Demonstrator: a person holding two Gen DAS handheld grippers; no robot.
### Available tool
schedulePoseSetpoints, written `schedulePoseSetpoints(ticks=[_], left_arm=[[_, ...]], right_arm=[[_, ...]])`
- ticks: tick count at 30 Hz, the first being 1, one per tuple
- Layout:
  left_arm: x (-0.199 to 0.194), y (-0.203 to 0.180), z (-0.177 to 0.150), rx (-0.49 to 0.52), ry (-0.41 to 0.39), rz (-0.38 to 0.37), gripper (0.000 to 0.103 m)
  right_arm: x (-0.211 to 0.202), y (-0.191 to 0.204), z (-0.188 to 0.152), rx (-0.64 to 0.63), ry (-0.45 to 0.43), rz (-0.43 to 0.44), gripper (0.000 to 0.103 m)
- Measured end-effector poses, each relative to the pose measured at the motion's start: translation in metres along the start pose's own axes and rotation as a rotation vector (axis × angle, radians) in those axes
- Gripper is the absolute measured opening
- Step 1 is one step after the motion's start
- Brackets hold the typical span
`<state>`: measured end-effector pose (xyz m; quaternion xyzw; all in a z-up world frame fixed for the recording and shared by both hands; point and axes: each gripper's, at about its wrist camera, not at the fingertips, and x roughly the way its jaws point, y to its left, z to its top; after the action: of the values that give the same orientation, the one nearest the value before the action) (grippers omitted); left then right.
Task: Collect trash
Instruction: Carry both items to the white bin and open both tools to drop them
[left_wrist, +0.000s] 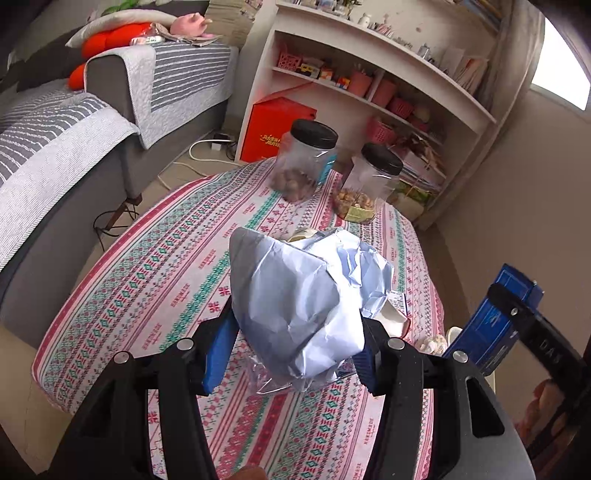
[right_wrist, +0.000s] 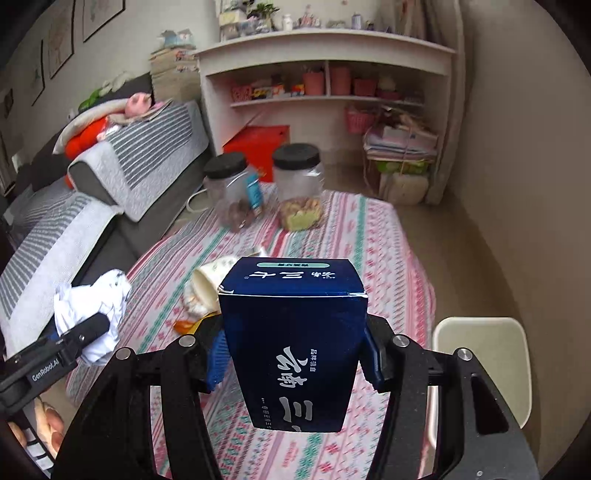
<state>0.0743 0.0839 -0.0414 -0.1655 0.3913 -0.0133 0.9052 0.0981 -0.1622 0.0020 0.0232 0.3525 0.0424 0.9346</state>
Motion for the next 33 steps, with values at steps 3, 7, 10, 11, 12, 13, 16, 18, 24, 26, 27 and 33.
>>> schedulePoseSetpoints(ticks=[3, 7, 10, 11, 12, 13, 16, 18, 24, 26, 27, 33], left_arm=[[0.007, -0.01, -0.003, 0.017, 0.003, -0.001, 0.055], [0.013, -0.024, -0.01, 0.045, 0.016, -0.008, 0.055], [0.017, -0.04, -0.013, 0.073, 0.02, -0.018, 0.055], [0.018, -0.047, -0.014, 0.087, 0.02, -0.022, 0.055], [0.019, -0.054, -0.015, 0.1, 0.019, -0.029, 0.055], [0.019, -0.06, -0.015, 0.11, 0.017, -0.036, 0.055], [0.018, -0.086, -0.018, 0.156, -0.006, -0.063, 0.055], [0.018, -0.108, -0.02, 0.195, -0.011, -0.086, 0.055], [0.028, -0.17, -0.028, 0.296, 0.016, -0.142, 0.055], [0.032, -0.19, -0.032, 0.326, 0.026, -0.161, 0.055], [0.034, -0.2, -0.034, 0.342, 0.031, -0.171, 0.055], [0.051, -0.258, -0.053, 0.41, 0.102, -0.224, 0.055]], right_arm=[[-0.006, -0.027, 0.001, 0.03, -0.046, -0.067, 0.054], [-0.007, -0.072, -0.006, 0.12, -0.069, -0.156, 0.054], [-0.007, -0.107, -0.013, 0.186, -0.071, -0.234, 0.054], [-0.008, -0.116, -0.015, 0.206, -0.07, -0.251, 0.054], [-0.008, -0.125, -0.016, 0.224, -0.069, -0.264, 0.054], [-0.008, -0.135, -0.018, 0.239, -0.066, -0.283, 0.054], [-0.009, -0.158, -0.022, 0.255, -0.061, -0.362, 0.054], [-0.014, -0.171, -0.025, 0.269, -0.062, -0.392, 0.054], [-0.023, -0.206, -0.03, 0.31, -0.066, -0.45, 0.064], [-0.033, -0.219, -0.031, 0.344, -0.097, -0.471, 0.072], [-0.037, -0.226, -0.032, 0.365, -0.108, -0.474, 0.077], [-0.063, -0.257, -0.045, 0.48, -0.146, -0.487, 0.081]])
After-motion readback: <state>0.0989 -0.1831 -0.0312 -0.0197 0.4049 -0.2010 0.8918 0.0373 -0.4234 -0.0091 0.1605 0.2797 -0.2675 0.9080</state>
